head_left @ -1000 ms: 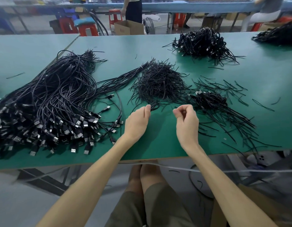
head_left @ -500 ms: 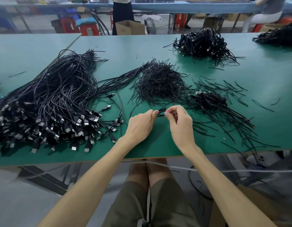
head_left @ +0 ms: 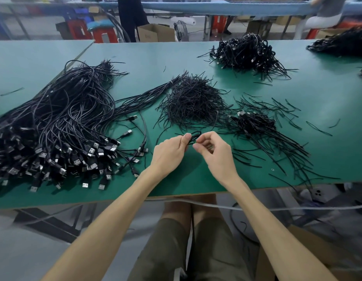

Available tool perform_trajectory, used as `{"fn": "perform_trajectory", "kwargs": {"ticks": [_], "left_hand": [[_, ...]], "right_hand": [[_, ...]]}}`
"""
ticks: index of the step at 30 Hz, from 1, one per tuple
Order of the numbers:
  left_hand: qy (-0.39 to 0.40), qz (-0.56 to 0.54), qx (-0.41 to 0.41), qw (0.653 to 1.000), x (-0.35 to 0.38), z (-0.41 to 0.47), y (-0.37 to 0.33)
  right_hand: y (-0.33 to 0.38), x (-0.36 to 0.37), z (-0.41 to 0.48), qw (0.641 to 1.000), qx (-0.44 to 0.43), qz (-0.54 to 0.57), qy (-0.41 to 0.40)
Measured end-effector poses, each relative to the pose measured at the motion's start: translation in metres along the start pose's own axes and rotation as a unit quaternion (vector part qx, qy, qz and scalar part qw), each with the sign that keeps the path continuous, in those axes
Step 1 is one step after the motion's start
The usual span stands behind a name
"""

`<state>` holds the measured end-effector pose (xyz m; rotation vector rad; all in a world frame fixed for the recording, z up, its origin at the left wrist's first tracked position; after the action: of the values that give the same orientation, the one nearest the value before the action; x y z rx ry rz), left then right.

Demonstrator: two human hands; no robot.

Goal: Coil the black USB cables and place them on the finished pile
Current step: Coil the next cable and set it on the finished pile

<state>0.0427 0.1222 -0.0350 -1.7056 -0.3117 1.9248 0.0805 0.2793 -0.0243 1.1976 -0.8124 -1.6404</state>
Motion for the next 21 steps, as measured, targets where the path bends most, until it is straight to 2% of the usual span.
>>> {"fn": "perform_trajectory", "kwargs": {"ticks": [11,16,21], "left_hand": [[0.003,0.014,-0.001,1.000,0.003,-0.001,-0.003],[-0.002,0.009,0.010,1.000,0.006,-0.003,-0.004],[-0.006,0.009,0.021,1.000,0.004,-0.001,-0.007]], "right_hand": [[-0.007,-0.007,0.000,0.998,0.049,0.044,-0.007],[-0.014,-0.013,0.000,0.991,0.087,0.102,-0.024],[-0.015,-0.010,0.002,0.984,0.115,0.130,0.029]]}}
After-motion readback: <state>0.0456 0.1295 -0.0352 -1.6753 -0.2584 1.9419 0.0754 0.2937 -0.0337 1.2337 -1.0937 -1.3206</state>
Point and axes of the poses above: each hand's wrist, its own z-axis towards the middle knuckle, its own x-axis out of the palm, y = z × x, the point moved 4 cm from there along z, towards the middle knuckle, and after that the axes turned 2 degrees about y, right-handed, at the moved point
